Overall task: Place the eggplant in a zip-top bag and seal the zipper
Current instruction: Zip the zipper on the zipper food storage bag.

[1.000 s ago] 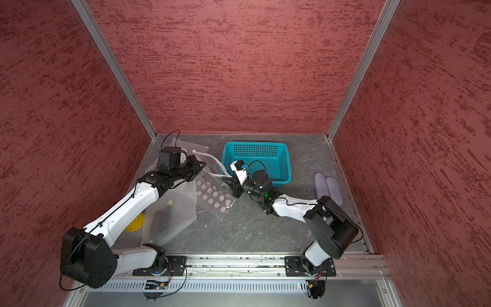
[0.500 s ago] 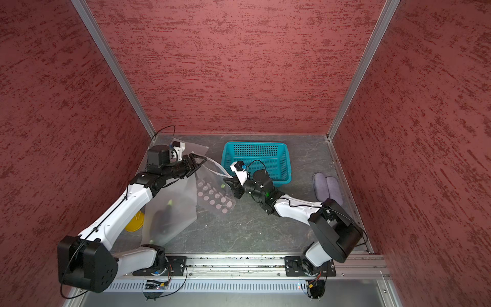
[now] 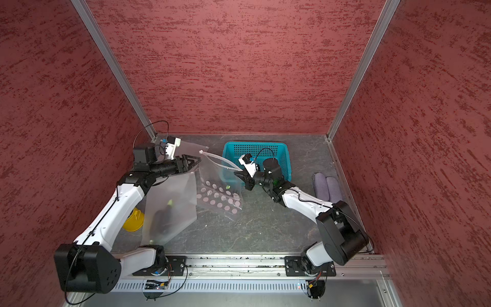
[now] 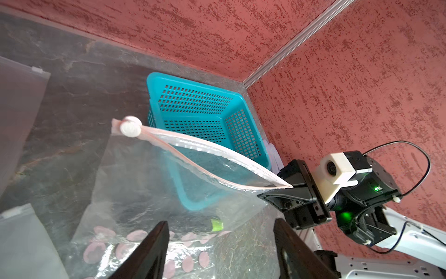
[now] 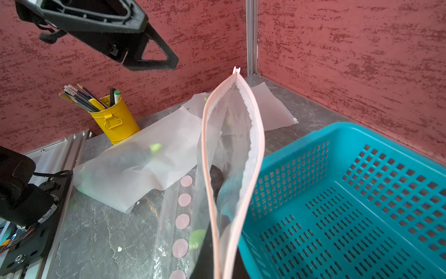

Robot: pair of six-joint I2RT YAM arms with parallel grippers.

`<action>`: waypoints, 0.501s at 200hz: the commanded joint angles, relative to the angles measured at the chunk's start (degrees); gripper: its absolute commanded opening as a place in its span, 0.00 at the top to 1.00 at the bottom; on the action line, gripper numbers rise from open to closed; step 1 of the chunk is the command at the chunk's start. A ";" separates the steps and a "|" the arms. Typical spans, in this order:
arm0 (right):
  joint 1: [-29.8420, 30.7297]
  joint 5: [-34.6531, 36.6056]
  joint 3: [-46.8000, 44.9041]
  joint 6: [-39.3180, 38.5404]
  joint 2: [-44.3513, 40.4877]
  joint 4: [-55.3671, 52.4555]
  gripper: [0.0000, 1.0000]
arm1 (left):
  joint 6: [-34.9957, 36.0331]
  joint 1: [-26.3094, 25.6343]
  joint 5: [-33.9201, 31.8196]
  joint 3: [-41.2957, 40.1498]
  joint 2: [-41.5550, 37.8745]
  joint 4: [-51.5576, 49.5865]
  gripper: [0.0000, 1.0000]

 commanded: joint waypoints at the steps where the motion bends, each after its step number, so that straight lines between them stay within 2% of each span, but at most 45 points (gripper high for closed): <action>1: -1.10 -3.07 1.18 -3.63 -1.08 -3.64 1.00 | 11.22 1.34 -0.63 -1.22 -0.06 0.66 0.27; 33: -2.47 -3.73 1.27 -5.19 -2.73 -5.14 1.00 | 16.97 4.18 0.82 -1.55 3.89 2.79 0.26; 58: -3.10 -3.89 1.44 -5.69 -3.19 -5.82 1.00 | 19.80 6.40 5.05 -1.37 7.45 5.85 0.26; 100: -3.31 -4.89 2.68 -6.63 -3.06 -7.74 1.00 | 25.10 7.28 11.18 3.01 16.27 5.80 0.26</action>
